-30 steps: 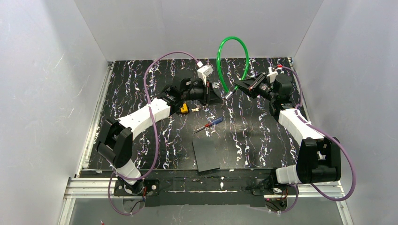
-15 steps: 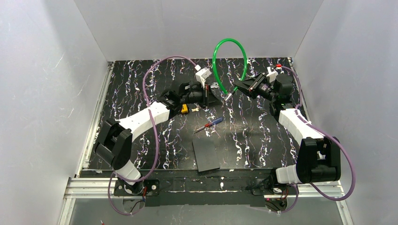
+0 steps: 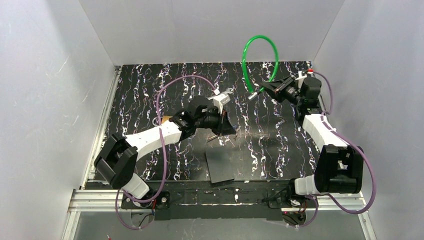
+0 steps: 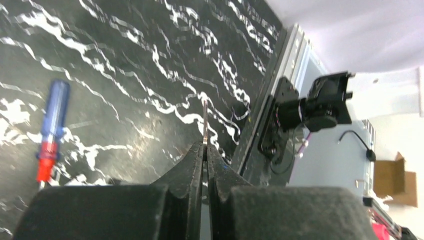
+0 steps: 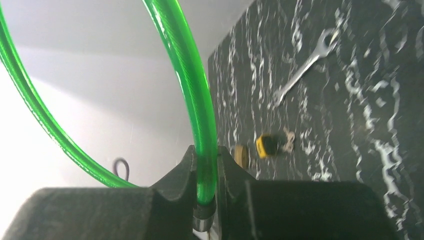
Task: Lock with the key
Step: Lock the lock, then place the lock at the center of the board.
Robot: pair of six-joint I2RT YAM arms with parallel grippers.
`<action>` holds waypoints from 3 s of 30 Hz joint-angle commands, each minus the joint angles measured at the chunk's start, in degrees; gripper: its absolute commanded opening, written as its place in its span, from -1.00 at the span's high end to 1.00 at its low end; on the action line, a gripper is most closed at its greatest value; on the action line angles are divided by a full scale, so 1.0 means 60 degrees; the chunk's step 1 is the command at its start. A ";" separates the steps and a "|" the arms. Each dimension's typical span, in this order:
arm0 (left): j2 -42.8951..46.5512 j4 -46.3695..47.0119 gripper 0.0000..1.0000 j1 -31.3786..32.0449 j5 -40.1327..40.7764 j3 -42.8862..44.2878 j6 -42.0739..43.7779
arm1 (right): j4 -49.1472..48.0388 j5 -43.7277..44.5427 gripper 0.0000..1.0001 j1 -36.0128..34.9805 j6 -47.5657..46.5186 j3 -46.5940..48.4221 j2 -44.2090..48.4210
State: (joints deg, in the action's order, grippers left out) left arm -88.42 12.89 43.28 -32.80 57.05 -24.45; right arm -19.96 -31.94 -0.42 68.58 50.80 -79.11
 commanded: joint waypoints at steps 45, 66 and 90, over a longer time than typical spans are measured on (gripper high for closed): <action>-0.2066 -0.0468 1.00 -0.2841 -0.0425 0.2864 -0.0449 | 0.5193 0.3570 0.97 -0.0534 -0.8591 0.1885 -0.2285; -0.1789 -0.0180 1.00 -0.2961 -0.0602 0.2557 -0.0678 | 0.5698 0.4982 0.97 -0.2018 -1.0266 0.2367 -0.3428; -0.2562 0.0078 1.00 -0.2398 -0.0794 0.3056 -0.0741 | 0.6192 0.3182 -0.22 -0.1695 -0.9460 0.2014 -0.2898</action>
State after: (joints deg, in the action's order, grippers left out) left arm -103.42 12.63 27.03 -36.86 72.72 -30.50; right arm 16.66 -10.87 -13.36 11.63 60.17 -98.70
